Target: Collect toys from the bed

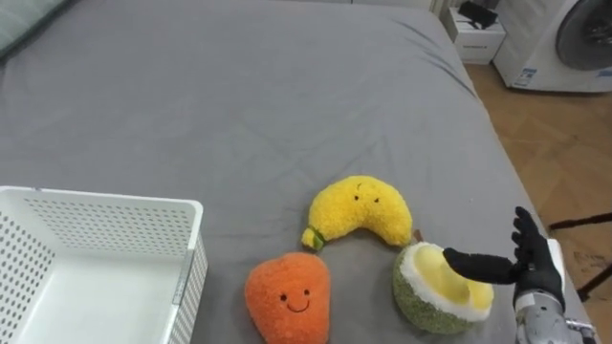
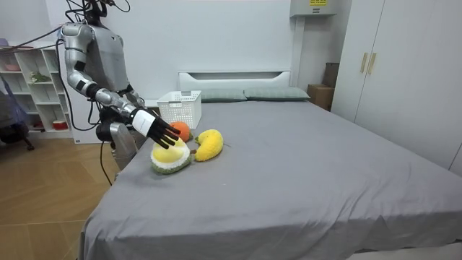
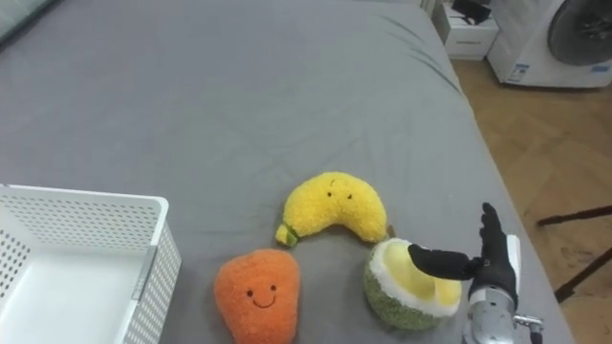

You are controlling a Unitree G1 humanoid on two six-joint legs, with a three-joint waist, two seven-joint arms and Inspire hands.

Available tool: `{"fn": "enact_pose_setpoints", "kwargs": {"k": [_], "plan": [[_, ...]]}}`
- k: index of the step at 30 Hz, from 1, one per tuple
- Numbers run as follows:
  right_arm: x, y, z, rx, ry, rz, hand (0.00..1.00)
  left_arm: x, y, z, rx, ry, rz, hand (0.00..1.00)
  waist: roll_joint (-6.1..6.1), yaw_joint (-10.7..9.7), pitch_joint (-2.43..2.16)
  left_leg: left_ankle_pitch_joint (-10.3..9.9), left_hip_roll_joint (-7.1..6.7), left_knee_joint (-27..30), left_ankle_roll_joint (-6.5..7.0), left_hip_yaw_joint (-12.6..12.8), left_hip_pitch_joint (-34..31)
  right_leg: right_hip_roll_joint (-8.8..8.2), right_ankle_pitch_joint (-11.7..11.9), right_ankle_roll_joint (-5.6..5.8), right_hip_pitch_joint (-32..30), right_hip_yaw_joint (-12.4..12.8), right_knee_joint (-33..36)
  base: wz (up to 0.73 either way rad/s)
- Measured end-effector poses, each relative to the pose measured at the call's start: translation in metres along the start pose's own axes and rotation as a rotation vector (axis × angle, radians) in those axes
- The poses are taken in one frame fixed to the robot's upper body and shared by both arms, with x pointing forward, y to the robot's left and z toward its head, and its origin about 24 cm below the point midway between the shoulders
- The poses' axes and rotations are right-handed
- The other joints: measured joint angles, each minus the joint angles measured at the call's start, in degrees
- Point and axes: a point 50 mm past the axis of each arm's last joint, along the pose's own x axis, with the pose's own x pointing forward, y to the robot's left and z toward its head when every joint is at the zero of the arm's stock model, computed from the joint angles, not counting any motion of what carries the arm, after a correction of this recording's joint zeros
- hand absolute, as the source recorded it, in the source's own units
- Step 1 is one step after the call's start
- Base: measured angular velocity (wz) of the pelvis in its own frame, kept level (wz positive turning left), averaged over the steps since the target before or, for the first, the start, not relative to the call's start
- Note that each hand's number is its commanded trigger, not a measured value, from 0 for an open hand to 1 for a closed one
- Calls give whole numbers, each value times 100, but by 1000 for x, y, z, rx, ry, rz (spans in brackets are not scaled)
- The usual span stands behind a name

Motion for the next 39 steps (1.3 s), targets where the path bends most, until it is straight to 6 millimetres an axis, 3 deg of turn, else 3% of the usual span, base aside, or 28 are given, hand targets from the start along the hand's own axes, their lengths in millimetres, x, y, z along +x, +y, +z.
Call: {"fn": "enact_pose_setpoints", "kwargs": {"k": [9, 14, 21, 27, 28, 30, 39], "plan": [[-4, 14, -11, -210, 16, 109, 0, 0, 4, -1, 23, -4, 8, 0, -90, -16, -12, 3, -12, 25, 9, -92, 21, -23, 2, 3, 99, -120, -61, 5], [-7, 16, -31, -295, 98, 173, 0, -2, 5, -5, 26, -3, 10, 0, -112, 10, -27, -3, -33, 75, 18, -185, -26, -39, -2, 10, 120, -200, -89, 9], [-12, 10, -63, -351, 239, 205, 0, -3, 4, -13, 32, 29, 1, 0, -120, 19, 3, -11, -74, 134, 35, -321, -82, -78, -20, 36, 142, -327, -97, 9], [-14, 8, -75, -378, 286, 209, 0, -3, 3, -14, 35, 38, -18, 0, -146, 32, 6, -34, -98, 226, 72, -384, -171, -107, -16, 60, 122, -393, -94, 6], [-14, 7, -77, -385, 297, 206, 24, -3, 3, -15, 36, 40, -18, 0, -143, 46, 6, -37, -102, 232, 77, -392, -168, -111, -16, 64, 135, -401, -99, 4], [-15, 6, -80, -401, 308, 203, 100, -2, 3, -14, 37, 44, -17, 0, -135, 58, 11, -44, -101, 253, 86, -399, -159, -114, -17, 67, 176, -433, -115, 7], [-15, -1, -85, -436, 326, 161, 100, -2, 4, -13, 37, 41, -17, 0, -128, 151, 11, -45, -104, 263, 85, -458, -160, -113, -13, 70, 227, -502, -170, 4]]}}
